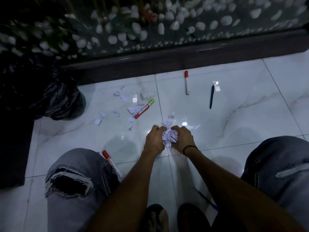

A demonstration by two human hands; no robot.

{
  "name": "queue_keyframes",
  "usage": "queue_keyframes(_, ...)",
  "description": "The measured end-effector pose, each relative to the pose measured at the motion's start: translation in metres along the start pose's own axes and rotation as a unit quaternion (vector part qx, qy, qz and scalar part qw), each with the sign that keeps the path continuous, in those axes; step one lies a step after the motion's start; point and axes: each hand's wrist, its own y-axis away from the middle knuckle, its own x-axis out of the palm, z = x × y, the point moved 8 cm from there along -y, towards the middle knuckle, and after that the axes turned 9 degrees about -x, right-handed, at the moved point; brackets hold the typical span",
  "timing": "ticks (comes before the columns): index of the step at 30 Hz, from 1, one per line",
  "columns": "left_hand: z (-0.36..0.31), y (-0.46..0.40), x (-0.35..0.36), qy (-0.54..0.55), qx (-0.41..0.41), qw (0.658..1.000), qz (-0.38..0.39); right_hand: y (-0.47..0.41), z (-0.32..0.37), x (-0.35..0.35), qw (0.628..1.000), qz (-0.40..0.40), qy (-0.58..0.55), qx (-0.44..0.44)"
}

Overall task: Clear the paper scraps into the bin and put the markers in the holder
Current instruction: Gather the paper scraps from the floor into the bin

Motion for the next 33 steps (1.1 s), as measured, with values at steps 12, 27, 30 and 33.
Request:
queue_keyframes(12,0.039,0.014,-0.02,0.394,-0.176,0.899,0.076,-0.008,0.037,-0.023,0.996,0.039,-0.075,-0.039)
queue_keyframes(27,0.07,0.073,-0.208,0.576,-0.149,0.802,-0.056,-0.032,0.236,-0.063,0.955,0.094,-0.193,-0.206)
queue_keyframes(30,0.092,0.084,-0.252,0.591,-0.145,0.788,-0.094,-0.034,0.293,-0.057,0.937,0.135,-0.23,-0.228)
queue_keyframes(33,0.117,0.088,-0.298,0.593,-0.143,0.782,-0.126,-0.039,0.354,-0.047,0.915,0.193,-0.266,-0.232)
